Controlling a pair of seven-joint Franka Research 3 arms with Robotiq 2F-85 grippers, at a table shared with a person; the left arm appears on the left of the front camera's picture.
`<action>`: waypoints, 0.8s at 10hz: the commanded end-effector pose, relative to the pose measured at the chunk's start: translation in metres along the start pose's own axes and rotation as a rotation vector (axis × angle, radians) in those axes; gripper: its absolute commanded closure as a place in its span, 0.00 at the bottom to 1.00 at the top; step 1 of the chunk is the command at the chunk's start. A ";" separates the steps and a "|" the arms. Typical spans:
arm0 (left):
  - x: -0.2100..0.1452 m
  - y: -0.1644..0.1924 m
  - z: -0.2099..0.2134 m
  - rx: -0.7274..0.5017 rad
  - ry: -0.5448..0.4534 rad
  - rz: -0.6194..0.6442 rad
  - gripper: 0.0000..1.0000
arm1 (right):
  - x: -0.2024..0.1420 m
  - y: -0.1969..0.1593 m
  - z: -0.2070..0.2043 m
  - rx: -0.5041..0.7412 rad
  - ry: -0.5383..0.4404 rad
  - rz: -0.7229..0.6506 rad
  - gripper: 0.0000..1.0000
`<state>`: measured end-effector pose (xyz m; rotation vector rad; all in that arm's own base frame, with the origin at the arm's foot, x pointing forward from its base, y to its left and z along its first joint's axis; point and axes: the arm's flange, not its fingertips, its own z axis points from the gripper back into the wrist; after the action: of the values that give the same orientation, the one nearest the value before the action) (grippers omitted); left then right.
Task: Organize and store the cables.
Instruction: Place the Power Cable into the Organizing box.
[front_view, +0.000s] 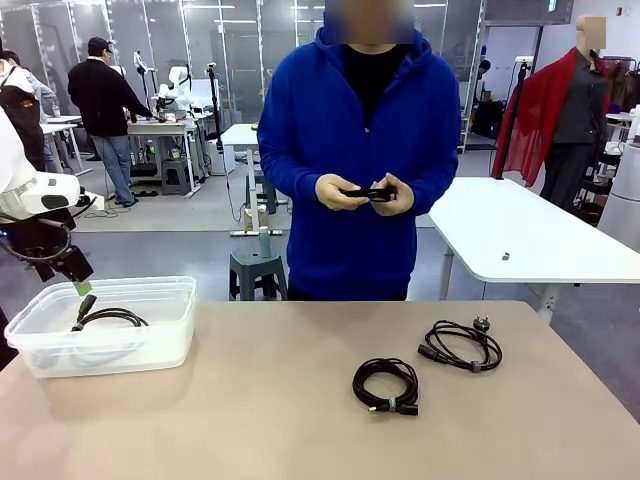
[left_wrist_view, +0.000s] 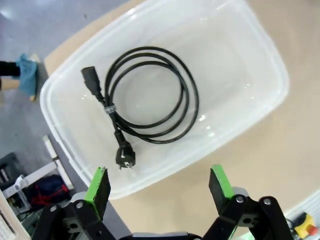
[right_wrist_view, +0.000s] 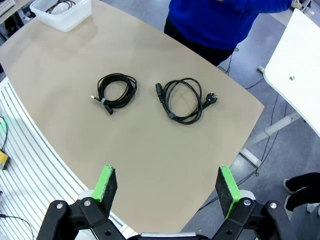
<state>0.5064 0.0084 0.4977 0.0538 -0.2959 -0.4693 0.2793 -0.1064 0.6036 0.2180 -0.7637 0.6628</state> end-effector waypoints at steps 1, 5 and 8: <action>-0.018 -0.016 0.018 -0.006 -0.039 -0.058 0.00 | -0.001 -0.001 0.000 0.001 -0.001 -0.002 0.00; -0.045 -0.054 0.045 -0.063 -0.090 -0.161 0.00 | -0.001 -0.001 0.000 0.001 -0.001 -0.002 0.00; -0.058 -0.078 0.052 -0.071 -0.169 -0.217 0.00 | -0.001 -0.001 0.000 0.001 -0.001 -0.002 0.00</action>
<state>0.4134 -0.0392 0.5289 0.0020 -0.3929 -0.6723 0.2793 -0.1064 0.6036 0.2180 -0.7637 0.6628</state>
